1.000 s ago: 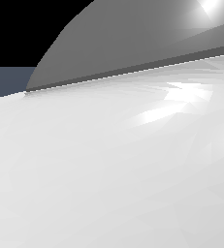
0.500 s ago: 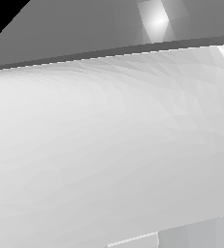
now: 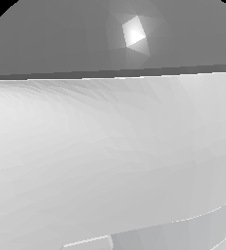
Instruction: Turn on the faucet by rotating a designated handle.
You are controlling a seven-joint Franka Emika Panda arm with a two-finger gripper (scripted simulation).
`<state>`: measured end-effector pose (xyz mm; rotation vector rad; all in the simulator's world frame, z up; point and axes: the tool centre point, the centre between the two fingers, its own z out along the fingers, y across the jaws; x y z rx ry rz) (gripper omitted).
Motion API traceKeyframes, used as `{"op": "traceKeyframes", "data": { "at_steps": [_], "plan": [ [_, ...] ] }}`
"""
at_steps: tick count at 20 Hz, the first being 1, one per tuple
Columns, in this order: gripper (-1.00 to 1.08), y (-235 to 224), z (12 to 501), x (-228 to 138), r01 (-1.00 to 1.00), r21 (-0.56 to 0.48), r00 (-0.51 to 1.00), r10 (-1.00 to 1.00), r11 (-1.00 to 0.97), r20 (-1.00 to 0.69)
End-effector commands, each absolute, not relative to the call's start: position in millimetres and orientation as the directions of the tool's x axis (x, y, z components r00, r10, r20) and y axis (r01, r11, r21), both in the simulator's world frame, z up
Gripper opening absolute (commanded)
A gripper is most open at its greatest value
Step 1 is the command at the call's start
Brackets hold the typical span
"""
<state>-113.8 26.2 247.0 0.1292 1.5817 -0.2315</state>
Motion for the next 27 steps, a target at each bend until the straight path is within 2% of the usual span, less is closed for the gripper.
{"op": "traceKeyframes", "data": {
  "at_steps": [1, 27],
  "plan": [
    [-1.0, 40.9, 255.7, -110.2, 0.204, -0.058, -0.008, -0.058, 0.977, -0.998],
    [-1.0, 101.8, 285.4, -95.0, 0.2, -0.01, -0.002, -0.01, 0.98, -1.0]
  ]
}}
